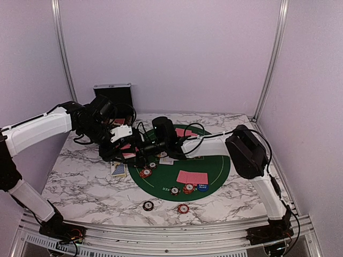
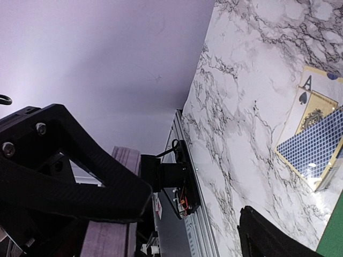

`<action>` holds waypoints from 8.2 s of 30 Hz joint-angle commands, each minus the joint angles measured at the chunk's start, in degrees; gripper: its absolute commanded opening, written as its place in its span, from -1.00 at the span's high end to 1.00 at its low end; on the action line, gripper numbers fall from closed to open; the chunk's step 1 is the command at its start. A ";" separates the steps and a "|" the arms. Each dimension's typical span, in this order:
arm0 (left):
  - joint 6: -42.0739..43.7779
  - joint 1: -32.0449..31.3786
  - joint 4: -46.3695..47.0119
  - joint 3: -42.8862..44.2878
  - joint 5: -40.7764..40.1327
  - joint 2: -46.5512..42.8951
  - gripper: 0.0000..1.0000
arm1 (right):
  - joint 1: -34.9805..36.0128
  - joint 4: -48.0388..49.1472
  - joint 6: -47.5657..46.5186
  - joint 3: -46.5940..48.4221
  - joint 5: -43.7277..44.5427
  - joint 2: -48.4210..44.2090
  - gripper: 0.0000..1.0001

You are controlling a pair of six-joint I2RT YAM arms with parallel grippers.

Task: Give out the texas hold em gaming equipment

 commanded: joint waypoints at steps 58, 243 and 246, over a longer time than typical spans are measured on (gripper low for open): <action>0.18 -0.20 0.02 0.51 0.54 -0.39 1.00 | -5.07 -2.91 -5.81 -12.08 -2.51 -10.18 0.36; -0.79 -0.27 -0.15 0.93 1.93 -0.37 1.00 | -2.96 0.64 -11.22 -11.64 2.12 -11.73 -0.73; -0.78 -0.28 -0.13 1.05 2.09 -0.24 1.00 | -2.64 1.49 -10.30 -10.98 1.98 -11.04 -0.72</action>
